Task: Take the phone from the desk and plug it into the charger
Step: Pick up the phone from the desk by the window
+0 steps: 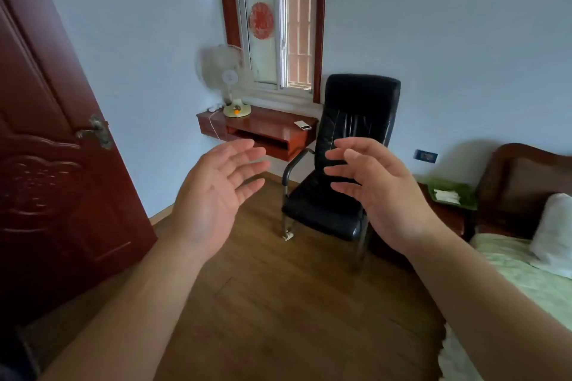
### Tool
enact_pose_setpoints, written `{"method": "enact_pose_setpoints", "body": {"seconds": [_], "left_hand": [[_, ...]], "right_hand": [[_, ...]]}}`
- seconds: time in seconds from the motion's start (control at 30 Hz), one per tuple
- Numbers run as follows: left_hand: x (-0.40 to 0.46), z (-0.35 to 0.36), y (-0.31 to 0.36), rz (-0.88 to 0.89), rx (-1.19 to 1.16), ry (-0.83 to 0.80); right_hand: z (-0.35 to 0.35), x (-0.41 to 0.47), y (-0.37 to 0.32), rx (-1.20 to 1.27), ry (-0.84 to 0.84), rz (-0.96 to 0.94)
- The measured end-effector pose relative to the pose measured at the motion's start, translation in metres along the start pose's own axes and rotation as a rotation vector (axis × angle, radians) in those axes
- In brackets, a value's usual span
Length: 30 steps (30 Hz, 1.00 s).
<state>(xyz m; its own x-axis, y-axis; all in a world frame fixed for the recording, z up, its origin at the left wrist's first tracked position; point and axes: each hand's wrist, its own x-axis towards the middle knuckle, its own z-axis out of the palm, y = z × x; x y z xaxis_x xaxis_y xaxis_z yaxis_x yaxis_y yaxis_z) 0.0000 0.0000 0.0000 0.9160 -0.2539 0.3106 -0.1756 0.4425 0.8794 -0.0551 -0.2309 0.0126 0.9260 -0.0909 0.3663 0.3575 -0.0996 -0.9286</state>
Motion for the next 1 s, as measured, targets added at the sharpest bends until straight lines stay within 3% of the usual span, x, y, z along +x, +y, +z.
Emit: {"method": "enact_pose_setpoints", "body": {"seconds": [0.23, 0.53, 1.0], "left_hand": [[0.076, -0.094, -0.010, -0.059, -0.051, 0.057], [0.170, -0.190, 0.009, -0.071, -0.082, 0.081], [0.311, -0.245, -0.059, -0.204, -0.098, 0.090]], "right_hand": [[0.072, 0.090, 0.035, 0.046, 0.035, 0.111], [0.149, 0.202, 0.062, 0.167, 0.088, 0.115], [0.154, 0.340, 0.162, 0.300, 0.138, 0.225]]}}
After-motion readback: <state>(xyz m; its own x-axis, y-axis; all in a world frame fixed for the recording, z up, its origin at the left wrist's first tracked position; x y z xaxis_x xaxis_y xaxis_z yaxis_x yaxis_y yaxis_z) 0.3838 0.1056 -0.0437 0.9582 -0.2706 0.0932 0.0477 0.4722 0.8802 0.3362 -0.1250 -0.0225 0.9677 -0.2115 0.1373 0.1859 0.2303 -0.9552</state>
